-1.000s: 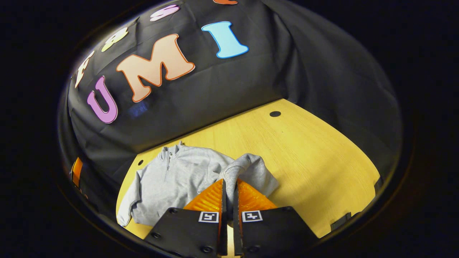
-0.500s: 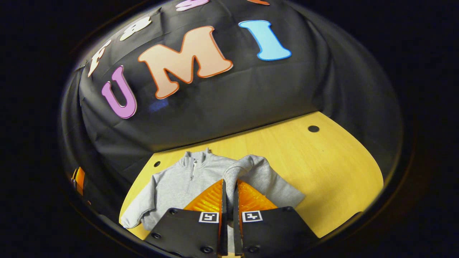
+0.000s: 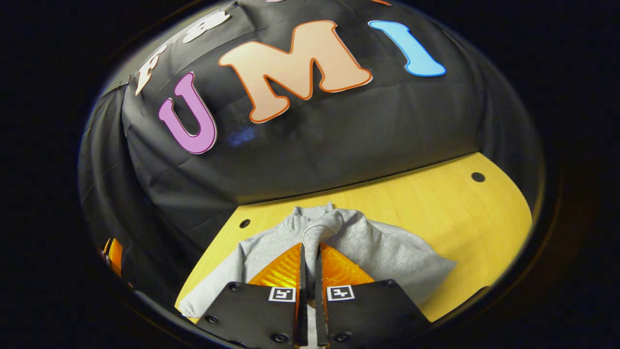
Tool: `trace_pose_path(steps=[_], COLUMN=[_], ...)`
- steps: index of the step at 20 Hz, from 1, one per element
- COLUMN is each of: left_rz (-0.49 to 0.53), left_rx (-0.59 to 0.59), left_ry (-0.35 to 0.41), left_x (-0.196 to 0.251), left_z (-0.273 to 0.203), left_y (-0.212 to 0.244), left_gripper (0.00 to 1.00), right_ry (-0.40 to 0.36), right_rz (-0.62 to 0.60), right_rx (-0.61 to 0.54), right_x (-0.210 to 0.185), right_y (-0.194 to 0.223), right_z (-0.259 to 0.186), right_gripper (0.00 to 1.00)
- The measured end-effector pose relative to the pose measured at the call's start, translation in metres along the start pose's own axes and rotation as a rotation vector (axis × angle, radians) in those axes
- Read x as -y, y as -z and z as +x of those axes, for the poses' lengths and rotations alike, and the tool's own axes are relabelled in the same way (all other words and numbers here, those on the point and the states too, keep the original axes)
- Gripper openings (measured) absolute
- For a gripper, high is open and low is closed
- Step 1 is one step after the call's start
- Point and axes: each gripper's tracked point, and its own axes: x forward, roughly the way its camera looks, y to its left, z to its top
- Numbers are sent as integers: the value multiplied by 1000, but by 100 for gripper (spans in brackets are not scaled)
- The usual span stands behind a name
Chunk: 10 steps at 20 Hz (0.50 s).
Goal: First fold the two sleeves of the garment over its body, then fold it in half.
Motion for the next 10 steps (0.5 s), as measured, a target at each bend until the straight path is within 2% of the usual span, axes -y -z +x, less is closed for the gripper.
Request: trace_pose_path(steps=[3,4,5,6,7,8,10], left_rz=[1,2,2,4,4,4,-2], left_rx=[-13,-21,-28,-38,-45,-52,-65], left_ry=[-36,-50,-64,-81,-95,-110,-135], left_x=[-22,-30,-38,-46,-54,-61,-76], left_z=[-2,-3,-5,-6,-7,-8,-11], left_y=[9,11,15,18,23,25,32], left_gripper=[93,97,93,93,97,93,93], right_ry=[-52,-70,-88,-105,-122,-134,-153], right_rz=[-17,-27,-37,-47,-57,-67,-82], right_rx=[-38,-55,-75,-96,-118,-143,-184], right_x=[-39,-52,-64,-78,-90,-100,-116], right_y=[16,24,34,44,54,65,85], right_z=[25,33,41,48,53,60,71], right_gripper=[9,9,9,9,9,9,9])
